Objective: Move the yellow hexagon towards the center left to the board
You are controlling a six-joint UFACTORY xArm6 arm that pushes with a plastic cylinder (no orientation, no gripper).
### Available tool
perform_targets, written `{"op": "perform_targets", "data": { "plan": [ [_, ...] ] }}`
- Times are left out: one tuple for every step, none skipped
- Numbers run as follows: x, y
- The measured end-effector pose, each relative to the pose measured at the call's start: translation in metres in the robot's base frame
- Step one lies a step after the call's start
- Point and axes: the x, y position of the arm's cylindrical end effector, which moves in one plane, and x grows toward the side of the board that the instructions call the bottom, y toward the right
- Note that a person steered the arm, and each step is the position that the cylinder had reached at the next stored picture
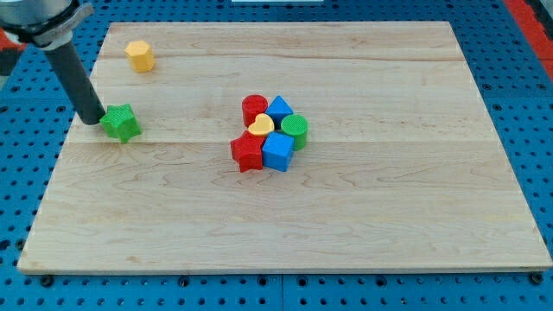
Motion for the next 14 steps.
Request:
{"op": "perform_targets", "data": {
  "plan": [
    [-0.005, 0.087],
    [-0.003, 0.155],
    [0.042, 0.121],
    [0.065, 0.131],
    [0.05, 0.151],
    [0.033, 0.159],
    [0.037, 0.154],
    [0.032, 0.156],
    [0.039, 0.085],
    [0.003, 0.015],
    [-0.03, -0.051],
    [-0.035, -0.058],
    [-0.036, -0.058],
    [-0.11, -0.042]
  ]
}}
